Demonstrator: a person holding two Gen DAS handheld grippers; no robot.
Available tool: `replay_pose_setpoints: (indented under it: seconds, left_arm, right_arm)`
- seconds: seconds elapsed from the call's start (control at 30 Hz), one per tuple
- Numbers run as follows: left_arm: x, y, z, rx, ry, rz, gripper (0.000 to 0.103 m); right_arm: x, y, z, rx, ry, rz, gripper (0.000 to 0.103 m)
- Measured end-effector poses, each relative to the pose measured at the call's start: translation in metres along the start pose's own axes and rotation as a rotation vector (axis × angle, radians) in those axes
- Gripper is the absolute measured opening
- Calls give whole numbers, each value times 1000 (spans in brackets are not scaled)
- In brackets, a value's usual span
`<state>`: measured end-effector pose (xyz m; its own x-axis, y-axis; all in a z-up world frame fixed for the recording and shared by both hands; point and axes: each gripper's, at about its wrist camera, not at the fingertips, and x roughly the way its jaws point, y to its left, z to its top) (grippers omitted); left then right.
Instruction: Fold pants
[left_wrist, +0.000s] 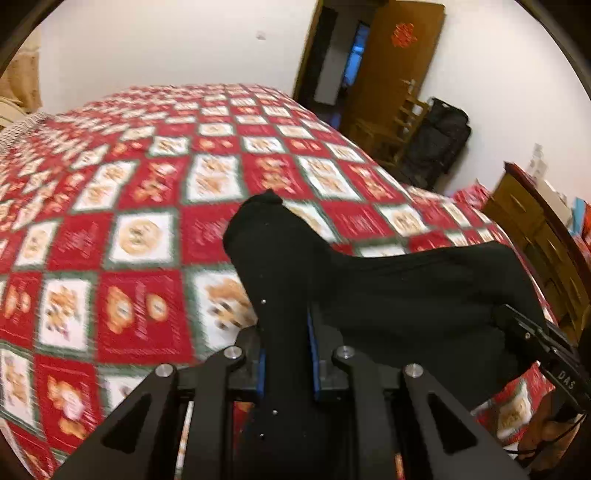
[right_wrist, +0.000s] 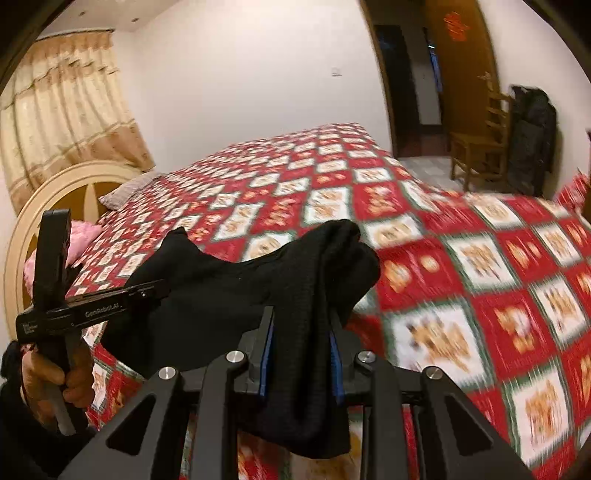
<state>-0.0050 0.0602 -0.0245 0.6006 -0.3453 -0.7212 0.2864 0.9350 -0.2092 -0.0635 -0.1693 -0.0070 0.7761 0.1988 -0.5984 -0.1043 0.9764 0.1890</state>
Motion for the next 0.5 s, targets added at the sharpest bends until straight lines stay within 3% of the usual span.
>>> replay_pose_setpoints:
  seconds: [0.27, 0.5]
  left_arm:
    - [-3, 38, 32, -55, -66, 126, 18]
    - [10, 63, 47, -92, -76, 210, 18]
  right_arm:
    - [51, 26, 45, -63, -4, 48, 26]
    - [92, 45, 69, -87, -12, 60, 26]
